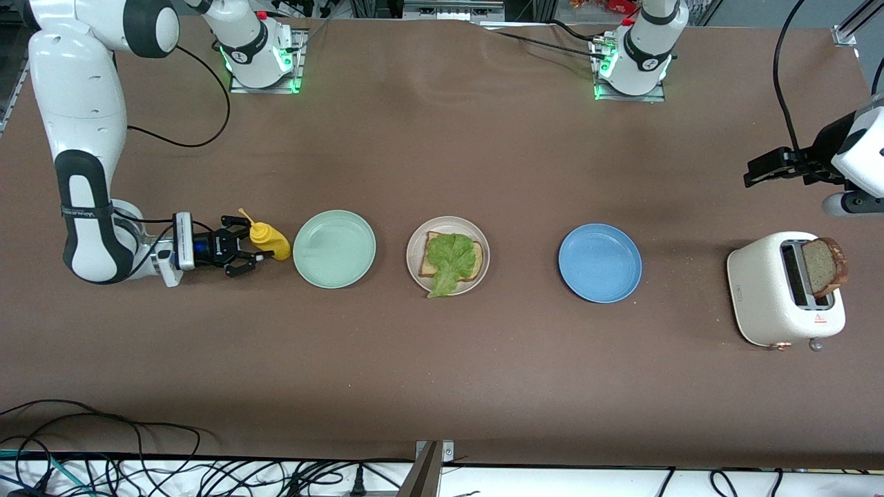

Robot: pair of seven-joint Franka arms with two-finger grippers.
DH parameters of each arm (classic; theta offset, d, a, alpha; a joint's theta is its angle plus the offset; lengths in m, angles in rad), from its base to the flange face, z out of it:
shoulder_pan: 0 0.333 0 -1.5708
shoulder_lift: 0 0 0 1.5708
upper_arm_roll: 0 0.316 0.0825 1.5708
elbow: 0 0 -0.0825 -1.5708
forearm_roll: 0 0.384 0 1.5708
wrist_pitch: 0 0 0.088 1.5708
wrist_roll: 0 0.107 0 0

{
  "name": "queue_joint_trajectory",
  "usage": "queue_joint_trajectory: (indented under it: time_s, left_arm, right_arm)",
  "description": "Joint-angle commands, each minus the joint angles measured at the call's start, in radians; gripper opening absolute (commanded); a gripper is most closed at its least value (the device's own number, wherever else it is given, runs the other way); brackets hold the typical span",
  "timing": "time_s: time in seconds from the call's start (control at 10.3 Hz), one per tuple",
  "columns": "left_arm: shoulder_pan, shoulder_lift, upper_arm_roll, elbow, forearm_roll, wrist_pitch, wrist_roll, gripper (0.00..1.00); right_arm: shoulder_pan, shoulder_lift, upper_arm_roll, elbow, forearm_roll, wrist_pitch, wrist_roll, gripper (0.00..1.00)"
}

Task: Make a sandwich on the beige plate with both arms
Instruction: 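Set the mustard bottle upright on the table with the right gripper, then open and withdraw the right gripper while the left gripper reaches the toaster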

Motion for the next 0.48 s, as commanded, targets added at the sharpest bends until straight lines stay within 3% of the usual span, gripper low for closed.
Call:
queue_joint_trajectory:
  time_s: [0.0,0.19,0.39]
  left_arm:
    - [0.004,0.010,-0.002,0.019,0.031,0.000,0.020,1.00]
    - [0.002,0.026,-0.004,0.019,0.143,0.000,0.023,1.00]
    - [0.048,0.062,-0.002,0.019,0.146,0.014,0.024,1.00]
  right_arm:
    - [-0.040,0.015,-0.006,0.031,-0.052,-0.015,-0.021,1.00]
    - [-0.064,0.012,-0.032,0.058,-0.125,-0.009,-0.007,1.00]
    - [-0.064,0.006,-0.081,0.134,-0.199,-0.017,0.099,1.00]
